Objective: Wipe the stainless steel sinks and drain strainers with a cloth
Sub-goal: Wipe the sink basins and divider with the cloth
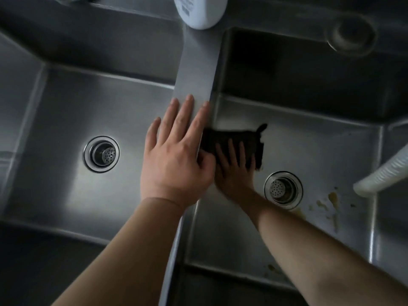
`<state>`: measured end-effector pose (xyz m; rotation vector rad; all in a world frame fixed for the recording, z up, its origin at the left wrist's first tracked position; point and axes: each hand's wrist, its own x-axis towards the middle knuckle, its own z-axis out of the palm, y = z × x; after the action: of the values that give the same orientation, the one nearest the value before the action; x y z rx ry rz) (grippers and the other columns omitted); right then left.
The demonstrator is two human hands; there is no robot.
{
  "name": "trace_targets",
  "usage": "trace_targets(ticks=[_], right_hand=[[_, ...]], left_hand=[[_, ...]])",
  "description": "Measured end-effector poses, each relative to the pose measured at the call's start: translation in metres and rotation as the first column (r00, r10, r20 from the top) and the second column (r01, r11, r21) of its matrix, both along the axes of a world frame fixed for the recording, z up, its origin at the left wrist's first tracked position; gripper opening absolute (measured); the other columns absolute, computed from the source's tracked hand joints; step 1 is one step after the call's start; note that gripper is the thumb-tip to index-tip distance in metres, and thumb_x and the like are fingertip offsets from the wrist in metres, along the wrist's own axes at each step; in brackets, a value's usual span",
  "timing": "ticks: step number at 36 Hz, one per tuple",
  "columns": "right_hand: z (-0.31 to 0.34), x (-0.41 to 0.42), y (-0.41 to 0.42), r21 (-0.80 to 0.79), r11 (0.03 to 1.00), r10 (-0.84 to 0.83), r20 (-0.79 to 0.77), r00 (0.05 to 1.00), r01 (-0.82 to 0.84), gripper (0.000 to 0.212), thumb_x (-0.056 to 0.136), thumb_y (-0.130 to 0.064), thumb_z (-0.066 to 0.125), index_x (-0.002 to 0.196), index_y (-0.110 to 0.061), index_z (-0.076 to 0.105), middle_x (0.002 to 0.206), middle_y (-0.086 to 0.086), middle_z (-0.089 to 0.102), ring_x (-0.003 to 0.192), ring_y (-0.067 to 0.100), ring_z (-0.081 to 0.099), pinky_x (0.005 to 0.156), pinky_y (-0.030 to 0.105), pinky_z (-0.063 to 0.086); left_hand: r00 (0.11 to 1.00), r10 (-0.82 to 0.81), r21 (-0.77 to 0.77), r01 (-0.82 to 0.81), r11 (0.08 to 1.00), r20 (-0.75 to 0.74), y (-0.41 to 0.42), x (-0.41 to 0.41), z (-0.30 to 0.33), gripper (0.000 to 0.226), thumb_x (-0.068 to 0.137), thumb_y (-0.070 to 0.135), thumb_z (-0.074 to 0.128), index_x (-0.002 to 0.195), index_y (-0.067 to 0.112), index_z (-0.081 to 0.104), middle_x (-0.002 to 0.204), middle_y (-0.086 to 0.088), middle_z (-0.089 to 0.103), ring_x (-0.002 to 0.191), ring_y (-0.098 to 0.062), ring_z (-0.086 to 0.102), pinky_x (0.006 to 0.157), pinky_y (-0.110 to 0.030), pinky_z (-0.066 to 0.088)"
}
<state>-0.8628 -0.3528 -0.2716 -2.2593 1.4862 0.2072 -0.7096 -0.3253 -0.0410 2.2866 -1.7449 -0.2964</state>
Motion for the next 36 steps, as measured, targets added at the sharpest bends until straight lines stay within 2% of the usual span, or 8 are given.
trace_targets(ticks=[5, 8, 12, 15, 20, 27, 32, 36], right_hand=[[0.005, -0.079, 0.147, 0.034, 0.986, 0.166, -0.042, 0.985, -0.165, 0.068, 0.096, -0.056, 0.038, 0.157, -0.038, 0.016, 0.164, 0.001, 0.013, 0.15, 0.037, 0.02, 0.113, 0.062, 0.015], [0.006, -0.089, 0.164, 0.045, 0.985, 0.169, -0.101, 0.98, -0.166, 0.068, 0.094, -0.057, 0.04, 0.156, -0.041, 0.018, 0.162, -0.001, 0.024, 0.15, 0.032, 0.016, 0.113, 0.06, 0.016], [0.006, -0.061, 0.115, 0.06, 0.995, 0.086, -0.05, 0.995, -0.083, 0.067, 0.095, -0.056, 0.036, 0.156, -0.041, 0.016, 0.163, -0.001, 0.022, 0.151, 0.031, 0.013, 0.112, 0.059, 0.015], [0.004, -0.018, 0.033, 0.018, 0.993, -0.119, -0.01, 0.993, 0.119, 0.065, 0.095, -0.055, 0.038, 0.155, -0.04, 0.018, 0.165, 0.0, 0.018, 0.152, 0.032, 0.014, 0.115, 0.061, 0.014], [0.002, 0.044, -0.096, 0.189, 0.915, -0.368, 0.036, 0.929, 0.356, 0.064, 0.097, -0.062, 0.024, 0.153, -0.049, -0.003, 0.166, -0.008, -0.012, 0.152, 0.026, -0.017, 0.116, 0.064, -0.006], [0.012, 0.032, -0.077, 0.142, 0.979, -0.145, -0.03, 0.989, 0.148, 0.063, 0.1, -0.057, 0.027, 0.153, -0.049, -0.007, 0.166, -0.008, -0.016, 0.151, 0.025, -0.019, 0.116, 0.061, -0.007], [0.01, 0.015, 0.005, 0.208, 0.978, 0.01, -0.039, 0.999, -0.002, 0.066, 0.099, -0.062, 0.026, 0.153, -0.047, -0.009, 0.164, -0.008, -0.021, 0.15, 0.023, -0.024, 0.115, 0.061, -0.01], [0.02, -0.02, 0.082, 0.28, 0.933, 0.251, -0.049, 0.967, -0.228, 0.065, 0.1, -0.061, 0.022, 0.152, -0.046, -0.013, 0.163, -0.007, -0.025, 0.149, 0.027, -0.026, 0.116, 0.064, -0.006]], left_hand=[[1.0, 0.001, 0.004, 0.0, 1.0, -0.006, -0.001, -0.001, 0.001, 0.079, 0.077, 0.029, 0.048, 0.154, 0.025, 0.031, 0.163, -0.001, 0.025, 0.152, -0.021, 0.017, 0.119, -0.044, 0.024], [1.0, 0.009, -0.005, -0.009, 1.0, 0.009, -0.001, -0.001, 0.0, 0.077, 0.078, 0.03, 0.046, 0.154, 0.026, 0.031, 0.162, 0.0, 0.025, 0.151, -0.021, 0.017, 0.118, -0.043, 0.024], [1.0, -0.001, -0.016, 0.001, 1.0, 0.01, 0.0, 0.001, -0.004, 0.077, 0.078, 0.033, 0.044, 0.154, 0.026, 0.032, 0.162, 0.0, 0.025, 0.152, -0.021, 0.017, 0.116, -0.043, 0.027], [1.0, 0.004, -0.013, -0.004, 1.0, 0.009, 0.001, 0.002, -0.005, 0.08, 0.077, 0.031, 0.052, 0.154, 0.027, 0.031, 0.163, 0.001, 0.025, 0.152, -0.021, 0.016, 0.115, -0.041, 0.027], [1.0, -0.003, -0.014, 0.003, 1.0, 0.008, 0.0, 0.001, -0.004, 0.08, 0.075, 0.032, 0.053, 0.153, 0.027, 0.033, 0.162, 0.0, 0.028, 0.151, -0.023, 0.019, 0.116, -0.044, 0.03], [1.0, -0.029, -0.071, 0.03, 0.997, 0.012, 0.001, 0.002, -0.009, 0.078, 0.076, 0.033, 0.05, 0.152, 0.025, 0.037, 0.16, -0.002, 0.031, 0.15, -0.025, 0.022, 0.123, -0.042, 0.017], [0.999, -0.05, -0.038, 0.05, 0.998, -0.004, 0.007, 0.0, -0.002, 0.073, 0.081, 0.029, 0.049, 0.152, 0.022, 0.036, 0.16, -0.004, 0.03, 0.15, -0.026, 0.02, 0.124, -0.04, 0.013], [0.995, -0.096, 0.001, 0.096, 0.995, 0.012, 0.013, -0.001, 0.008, 0.061, 0.093, 0.031, 0.039, 0.153, 0.017, 0.035, 0.161, -0.005, 0.029, 0.151, -0.025, 0.018, 0.124, -0.036, 0.009]])
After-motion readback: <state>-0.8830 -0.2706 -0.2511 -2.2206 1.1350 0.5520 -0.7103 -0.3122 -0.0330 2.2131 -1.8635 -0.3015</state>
